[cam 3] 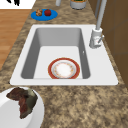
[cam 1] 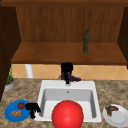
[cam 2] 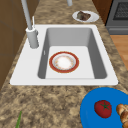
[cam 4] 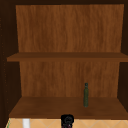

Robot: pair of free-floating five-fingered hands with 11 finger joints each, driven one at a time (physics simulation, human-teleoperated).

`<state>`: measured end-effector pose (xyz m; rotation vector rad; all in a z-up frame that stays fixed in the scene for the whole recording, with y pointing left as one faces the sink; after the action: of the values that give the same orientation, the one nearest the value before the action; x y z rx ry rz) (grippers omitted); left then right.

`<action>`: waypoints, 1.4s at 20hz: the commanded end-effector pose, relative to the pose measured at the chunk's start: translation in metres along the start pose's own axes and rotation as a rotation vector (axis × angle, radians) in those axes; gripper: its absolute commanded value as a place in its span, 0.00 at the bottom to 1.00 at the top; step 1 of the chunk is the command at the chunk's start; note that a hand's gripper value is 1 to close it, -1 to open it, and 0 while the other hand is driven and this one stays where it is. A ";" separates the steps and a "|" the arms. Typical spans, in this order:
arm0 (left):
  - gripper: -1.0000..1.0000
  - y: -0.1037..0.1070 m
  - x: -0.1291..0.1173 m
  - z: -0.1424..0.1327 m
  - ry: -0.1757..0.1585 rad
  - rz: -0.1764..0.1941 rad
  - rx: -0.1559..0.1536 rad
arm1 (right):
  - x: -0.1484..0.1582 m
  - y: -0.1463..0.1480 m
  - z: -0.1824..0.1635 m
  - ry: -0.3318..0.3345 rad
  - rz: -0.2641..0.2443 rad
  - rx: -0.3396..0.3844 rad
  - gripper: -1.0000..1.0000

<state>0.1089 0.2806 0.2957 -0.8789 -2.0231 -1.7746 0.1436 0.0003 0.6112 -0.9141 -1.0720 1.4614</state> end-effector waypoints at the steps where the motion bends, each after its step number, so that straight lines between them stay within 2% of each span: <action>1: 0.50 0.000 0.000 0.000 0.000 0.000 0.000 | 0.002 -0.030 0.008 0.001 0.003 0.000 1.00; 14: 0.50 0.000 0.000 0.000 0.000 0.000 0.000 | 0.017 -0.133 0.021 0.004 0.013 0.013 1.00; 18: 0.50 0.000 0.000 0.000 0.000 0.000 0.000 | 0.014 -0.151 -0.012 -0.001 -0.004 0.043 1.00; 28: 0.50 0.000 0.000 0.000 0.000 0.000 0.000 | 0.016 -0.165 -0.094 -0.005 -0.016 0.020 1.00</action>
<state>0.1089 0.2806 0.2957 -0.8789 -2.0231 -1.7746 0.2571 0.0329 0.7453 -0.8964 -1.0622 1.4636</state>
